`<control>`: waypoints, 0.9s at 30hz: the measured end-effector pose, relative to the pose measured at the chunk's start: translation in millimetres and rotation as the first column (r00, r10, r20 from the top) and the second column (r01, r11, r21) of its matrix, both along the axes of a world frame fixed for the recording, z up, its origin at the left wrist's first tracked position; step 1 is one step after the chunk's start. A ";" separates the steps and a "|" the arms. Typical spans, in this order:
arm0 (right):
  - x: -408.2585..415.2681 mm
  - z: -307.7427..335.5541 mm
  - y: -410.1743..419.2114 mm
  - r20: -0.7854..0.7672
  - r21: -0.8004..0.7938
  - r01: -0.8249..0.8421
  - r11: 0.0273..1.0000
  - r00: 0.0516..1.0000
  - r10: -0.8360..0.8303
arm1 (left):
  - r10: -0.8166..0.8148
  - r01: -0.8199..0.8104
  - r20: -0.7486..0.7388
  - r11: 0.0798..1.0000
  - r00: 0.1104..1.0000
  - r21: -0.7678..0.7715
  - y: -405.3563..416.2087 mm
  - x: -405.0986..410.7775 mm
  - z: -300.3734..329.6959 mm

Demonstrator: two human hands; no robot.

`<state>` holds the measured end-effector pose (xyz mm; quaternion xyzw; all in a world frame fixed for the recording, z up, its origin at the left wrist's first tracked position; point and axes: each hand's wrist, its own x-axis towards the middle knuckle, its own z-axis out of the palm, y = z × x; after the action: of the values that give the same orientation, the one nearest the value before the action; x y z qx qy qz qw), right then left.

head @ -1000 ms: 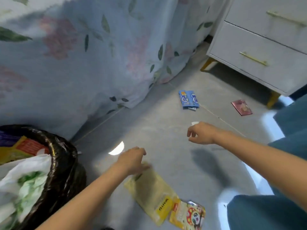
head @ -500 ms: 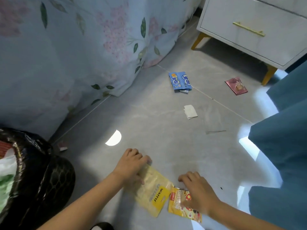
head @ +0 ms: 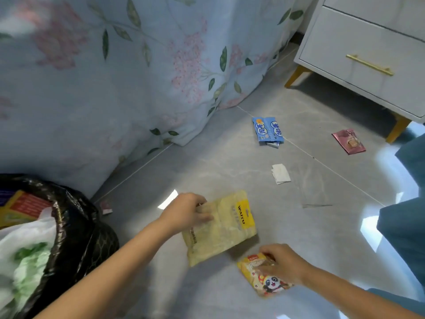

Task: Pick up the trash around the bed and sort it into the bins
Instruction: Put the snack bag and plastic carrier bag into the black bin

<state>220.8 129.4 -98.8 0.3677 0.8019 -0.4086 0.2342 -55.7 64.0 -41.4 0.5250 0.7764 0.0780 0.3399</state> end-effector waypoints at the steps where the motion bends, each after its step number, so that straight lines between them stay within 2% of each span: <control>1: -12.4 10.4 11.8 -0.025 -0.002 0.028 1.000 0.999 -0.028 | 0.052 -0.053 0.015 0.997 0.999 0.047 1.3 -5.3 15.6; 4: -57.7 47.0 45.8 -0.097 -0.001 0.079 0.997 0.992 -0.079 | 0.223 -0.233 0.073 0.956 0.972 0.181 -3.2 -23.4 69.9; 6: -92.7 76.1 62.0 -0.154 0.005 0.070 0.998 0.986 -0.068 | 0.357 -0.385 0.149 0.888 0.922 0.252 -16.5 -39.7 105.6; 8: -130.0 107.4 68.9 -0.221 0.011 0.049 0.999 0.974 -0.046 | 0.469 -0.518 0.220 0.796 0.855 0.313 -39.9 -58.4 140.5; 12: -201.5 159.6 60.0 -0.370 -0.127 0.001 0.992 0.928 -0.049 | 0.671 -0.727 0.294 0.565 0.680 0.390 -114.3 -90.1 201.3; 14: -236.5 179.4 44.8 -0.432 -0.150 -0.039 0.988 0.901 -0.030 | 0.753 -0.781 0.281 0.459 0.595 0.423 -161.7 -101.0 218.9; 17: -281.4 206.9 12.5 -0.525 -0.191 -0.106 0.976 0.851 -0.010 | 0.852 -0.821 0.189 0.374 0.487 0.431 -228.2 -106.8 223.0; 19: -306.6 221.9 -11.3 -0.567 -0.241 -0.157 0.958 0.823 -0.008 | 0.884 -0.847 0.149 0.358 0.443 0.392 -260.1 -108.1 213.2; 20: -317.7 227.3 -22.1 -0.582 -0.255 -0.183 0.949 0.813 0.000 | 0.893 -0.847 0.087 0.384 0.442 0.369 -270.4 -108.6 205.7; 23: -344.3 237.6 -53.1 -0.600 -0.256 -0.257 0.932 0.798 0.056 | 0.842 -0.775 -0.172 0.539 0.512 0.331 -279.9 -110.4 184.0; 27: -368.0 236.6 -91.6 -0.602 -0.192 -0.338 0.921 0.782 0.161 | 0.818 -0.792 -0.265 0.567 0.510 0.227 -272.4 -124.5 160.5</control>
<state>-147.2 37.8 137.8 0.0779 0.8079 -0.5779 0.0847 -180.1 -208.4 119.1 0.1222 0.9733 0.1640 0.1040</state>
